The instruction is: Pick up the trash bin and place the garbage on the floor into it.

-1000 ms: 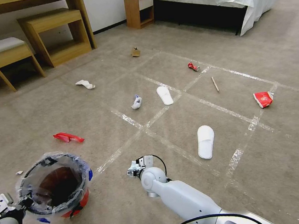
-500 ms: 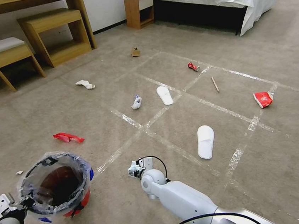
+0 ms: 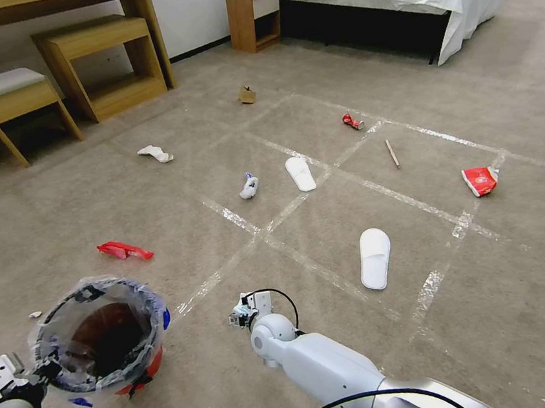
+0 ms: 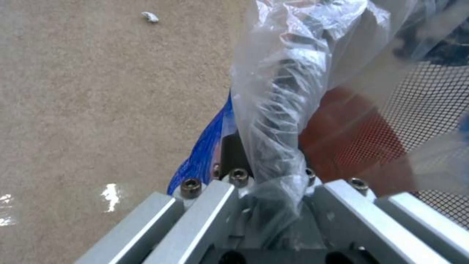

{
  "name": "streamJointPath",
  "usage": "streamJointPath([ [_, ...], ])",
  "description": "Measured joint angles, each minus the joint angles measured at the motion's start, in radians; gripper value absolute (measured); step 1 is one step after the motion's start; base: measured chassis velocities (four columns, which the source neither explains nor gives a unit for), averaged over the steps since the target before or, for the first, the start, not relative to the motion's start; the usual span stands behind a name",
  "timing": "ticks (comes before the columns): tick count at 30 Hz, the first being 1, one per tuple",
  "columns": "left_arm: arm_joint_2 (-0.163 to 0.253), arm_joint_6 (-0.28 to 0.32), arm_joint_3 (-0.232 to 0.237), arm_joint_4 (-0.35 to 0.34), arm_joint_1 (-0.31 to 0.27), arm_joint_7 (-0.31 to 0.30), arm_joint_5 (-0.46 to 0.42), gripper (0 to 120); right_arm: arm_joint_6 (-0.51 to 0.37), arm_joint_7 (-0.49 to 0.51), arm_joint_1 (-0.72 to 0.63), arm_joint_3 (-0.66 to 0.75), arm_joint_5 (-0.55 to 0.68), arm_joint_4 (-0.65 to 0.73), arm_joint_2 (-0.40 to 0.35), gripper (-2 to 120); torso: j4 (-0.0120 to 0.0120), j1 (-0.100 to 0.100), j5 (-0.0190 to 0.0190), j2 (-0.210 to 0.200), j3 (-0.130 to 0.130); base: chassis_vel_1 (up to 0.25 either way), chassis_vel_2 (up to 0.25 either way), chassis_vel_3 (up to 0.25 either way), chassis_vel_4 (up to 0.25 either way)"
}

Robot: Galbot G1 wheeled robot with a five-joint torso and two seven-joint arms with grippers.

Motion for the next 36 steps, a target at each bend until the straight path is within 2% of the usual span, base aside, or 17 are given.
streamJointPath([
  [1,-0.002,-0.002,0.001,0.001,0.0,0.001,0.002,1,0.005,-0.009,0.0,0.0,-0.007,-0.011,0.002,73,0.0,0.0,0.0,0.0,0.0,0.0,0.0,0.0,0.0],
  [2,-0.002,-0.002,0.001,0.001,0.0,0.001,0.002,1,0.005,-0.009,0.0,0.0,-0.007,-0.011,0.002,73,0.0,0.0,0.0,0.0,0.0,0.0,0.0,0.0,0.0],
  [3,-0.005,-0.005,0.006,0.002,-0.001,0.004,0.005,1,0.023,-0.027,0.001,0.0,-0.023,-0.04,0.012,59,0.0,0.0,0.0,0.0,0.0,0.0,0.0,0.0,0.0],
  [4,-0.006,-0.007,0.009,0.003,-0.004,0.004,0.008,1,0.029,-0.033,0.002,0.0,-0.027,-0.047,0.013,53,0.0,0.0,0.0,0.0,0.0,0.0,0.0,0.0,0.0],
  [6,-0.006,-0.008,0.01,0.004,-0.005,0.005,0.009,1,0.03,-0.034,0.002,0.0,-0.027,-0.047,0.013,51,0.0,0.0,0.0,0.0,0.0,0.0,0.0,0.0,0.0],
  [7,-0.007,-0.01,0.014,0.007,-0.01,0.005,0.012,1,0.031,-0.035,0.001,0.0,-0.028,-0.044,0.011,43,0.0,0.0,0.0,0.0,0.0,0.0,0.0,0.0,0.0],
  [9,-0.008,-0.012,0.016,0.01,-0.012,0.005,0.015,1,0.032,-0.035,-0.001,0.0,-0.028,-0.038,0.007,39,0.0,0.0,0.0,0.0,0.0,0.0,0.0,0.0,0.0],
  [10,-0.01,-0.015,0.019,0.015,-0.015,0.005,0.02,1,0.032,-0.035,-0.004,0.0,-0.028,-0.026,0.0,31,-0.0001,0.0,0.0,0.0,0.0,0.0,0.0,0.0,0.0],
  [11,-0.01,-0.015,0.019,0.015,-0.015,0.005,0.02,1,0.032,-0.035,-0.004,0.0,-0.028,-0.026,0.0,31,-0.0001,0.0,0.0,0.0,0.0,0.0,0.0,0.0,0.0],
  [13,-0.012,-0.018,0.024,0.021,-0.018,0.006,0.026,1,0.032,-0.035,-0.009,0.0,-0.028,-0.01,-0.013,19,0.0,0.0,0.0,0.0,0.0,0.0,0.0,0.0,0.0],
  [15,-0.012,-0.017,0.025,0.022,-0.02,0.007,0.026,1,0.032,-0.035,-0.011,-0.001,-0.028,-0.005,-0.017,16,0.0,0.0,0.0,0.0,0.0,0.0,0.0,0.0,0.0],
  [18,-0.011,-0.018,0.026,0.027,-0.028,0.007,0.025,1,0.031,-0.039,-0.021,-0.001,-0.02,0.031,-0.045,1,0.0,0.0,0.0,0.0,0.0,0.0,0.0,0.0,0.0],
  [30,-0.008,-0.017,0.033,0.044,-0.044,0.005,0.024,1,0.039,-0.051,-0.065,0.016,-0.01,0.152,-0.126,0,0.0,0.0,0.0001,0.0,0.0,0.0,0.0,0.0,0.0],
  [36,0.002,-0.016,0.034,0.049,-0.05,0.004,0.019,1,0.072,-0.05,-0.096,0.055,-0.008,0.308,-0.2,0,0.0,0.0,0.0,0.0,0.0,0.0,0.0,0.0,0.0],
])
